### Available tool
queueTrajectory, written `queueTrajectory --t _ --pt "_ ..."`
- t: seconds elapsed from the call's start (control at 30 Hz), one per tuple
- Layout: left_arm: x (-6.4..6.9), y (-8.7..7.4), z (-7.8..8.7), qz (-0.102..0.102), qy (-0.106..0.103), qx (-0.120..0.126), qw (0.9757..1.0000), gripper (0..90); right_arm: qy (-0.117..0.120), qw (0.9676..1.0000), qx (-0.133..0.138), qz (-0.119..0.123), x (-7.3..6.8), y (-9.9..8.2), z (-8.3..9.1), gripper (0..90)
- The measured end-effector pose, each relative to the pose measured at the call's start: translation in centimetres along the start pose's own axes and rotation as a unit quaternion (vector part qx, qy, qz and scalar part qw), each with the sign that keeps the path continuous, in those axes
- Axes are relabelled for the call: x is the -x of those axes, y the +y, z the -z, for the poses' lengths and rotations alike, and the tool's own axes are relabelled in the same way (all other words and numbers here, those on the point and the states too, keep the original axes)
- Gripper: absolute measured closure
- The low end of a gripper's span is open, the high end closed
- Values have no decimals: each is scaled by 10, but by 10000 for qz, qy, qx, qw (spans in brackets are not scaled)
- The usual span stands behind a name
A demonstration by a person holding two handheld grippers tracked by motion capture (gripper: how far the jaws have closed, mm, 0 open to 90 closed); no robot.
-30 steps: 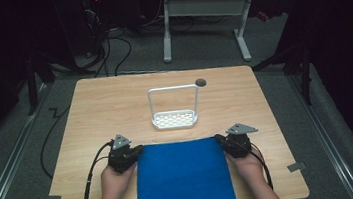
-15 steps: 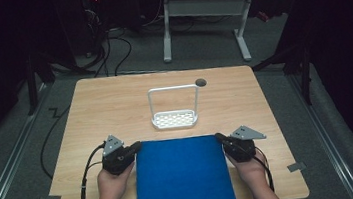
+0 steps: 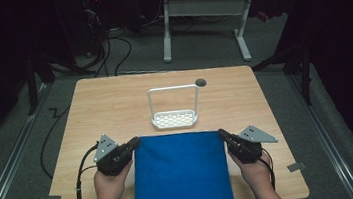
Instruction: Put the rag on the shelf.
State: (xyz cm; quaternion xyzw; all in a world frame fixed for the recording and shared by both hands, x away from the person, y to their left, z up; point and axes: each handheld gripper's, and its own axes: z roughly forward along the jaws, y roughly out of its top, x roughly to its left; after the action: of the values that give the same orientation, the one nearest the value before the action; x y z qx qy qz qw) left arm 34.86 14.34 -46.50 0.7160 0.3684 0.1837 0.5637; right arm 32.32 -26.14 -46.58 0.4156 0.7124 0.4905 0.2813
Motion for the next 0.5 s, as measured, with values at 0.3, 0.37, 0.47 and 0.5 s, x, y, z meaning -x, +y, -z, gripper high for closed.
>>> queueTrajectory --t 0.3,0.37,0.47,0.5 --pt "10 18 19 -57 -134 412 9990 873 -28 9992 395 -48 -7 17 16 890" --pt "13 23 24 -113 -159 495 9986 873 -12 9988 459 -153 -8 20 19 890" --pt "18 29 30 -180 -210 611 9977 873 -24 9982 570 -161 -10 27 26 890" --pt "20 32 33 -209 -224 648 9974 873 -24 9982 570 -161 -10 27 26 890"
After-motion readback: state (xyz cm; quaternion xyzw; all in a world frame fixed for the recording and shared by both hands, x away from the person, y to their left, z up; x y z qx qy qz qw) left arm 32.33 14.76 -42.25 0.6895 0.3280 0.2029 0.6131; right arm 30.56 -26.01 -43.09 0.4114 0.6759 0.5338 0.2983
